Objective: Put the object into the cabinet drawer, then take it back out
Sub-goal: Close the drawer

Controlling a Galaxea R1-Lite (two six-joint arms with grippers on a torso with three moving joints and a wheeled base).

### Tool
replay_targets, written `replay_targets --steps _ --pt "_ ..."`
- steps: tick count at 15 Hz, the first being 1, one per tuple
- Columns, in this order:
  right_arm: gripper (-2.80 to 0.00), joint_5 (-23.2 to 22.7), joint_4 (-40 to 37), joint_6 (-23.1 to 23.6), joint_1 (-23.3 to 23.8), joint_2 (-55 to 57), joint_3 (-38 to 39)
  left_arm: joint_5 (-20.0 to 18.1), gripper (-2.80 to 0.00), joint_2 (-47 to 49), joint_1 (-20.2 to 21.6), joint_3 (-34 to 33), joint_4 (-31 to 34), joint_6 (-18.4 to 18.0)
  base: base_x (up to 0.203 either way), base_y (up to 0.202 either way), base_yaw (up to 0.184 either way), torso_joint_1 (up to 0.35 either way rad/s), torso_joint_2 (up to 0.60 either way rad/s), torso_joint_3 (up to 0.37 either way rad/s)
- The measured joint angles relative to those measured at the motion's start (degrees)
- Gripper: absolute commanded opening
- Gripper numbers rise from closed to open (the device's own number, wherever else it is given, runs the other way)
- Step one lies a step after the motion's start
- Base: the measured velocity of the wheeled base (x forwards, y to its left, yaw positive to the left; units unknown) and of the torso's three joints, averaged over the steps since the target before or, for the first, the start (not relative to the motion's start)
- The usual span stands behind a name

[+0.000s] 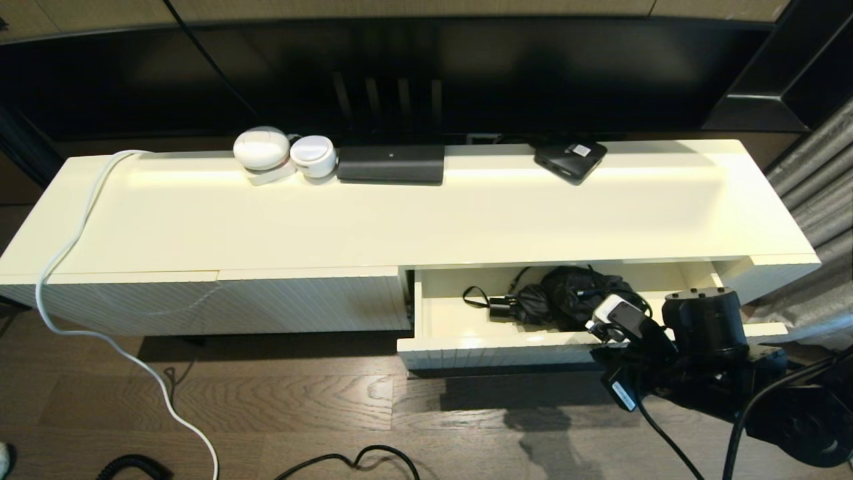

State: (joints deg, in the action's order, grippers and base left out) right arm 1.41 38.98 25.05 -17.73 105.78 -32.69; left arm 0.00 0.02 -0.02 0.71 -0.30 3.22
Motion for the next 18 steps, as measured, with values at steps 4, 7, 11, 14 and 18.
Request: replay_targets --steps 4,7,11,14,18 --pt "-2.80 0.07 0.04 -0.09 0.00 2.05 -2.68 0.00 -2.80 0.00 0.00 0.00 0.00 -0.02 0.000 0.000 0.000 0.000 0.00 0.000" --pt "-2.80 0.67 0.08 -0.14 0.15 3.56 -4.98 0.00 -2.80 0.00 0.00 0.00 0.00 -0.02 0.000 0.000 0.000 0.000 0.00 0.000" --pt "-2.80 0.68 -0.37 -0.11 0.68 4.63 -7.67 -0.07 -2.80 0.00 -0.02 0.00 0.00 -0.03 0.000 0.000 0.000 0.000 0.00 0.000" --pt "-2.80 0.76 0.01 -0.02 1.20 5.02 -9.49 -0.02 -2.80 0.00 -0.02 0.00 -0.02 0.01 0.000 0.000 0.000 0.000 0.00 0.000" --pt "-2.80 0.79 -0.46 0.09 1.39 5.42 -12.44 0.00 -2.80 0.00 0.00 0.00 -0.02 -0.02 0.000 0.000 0.000 0.000 0.00 0.000"
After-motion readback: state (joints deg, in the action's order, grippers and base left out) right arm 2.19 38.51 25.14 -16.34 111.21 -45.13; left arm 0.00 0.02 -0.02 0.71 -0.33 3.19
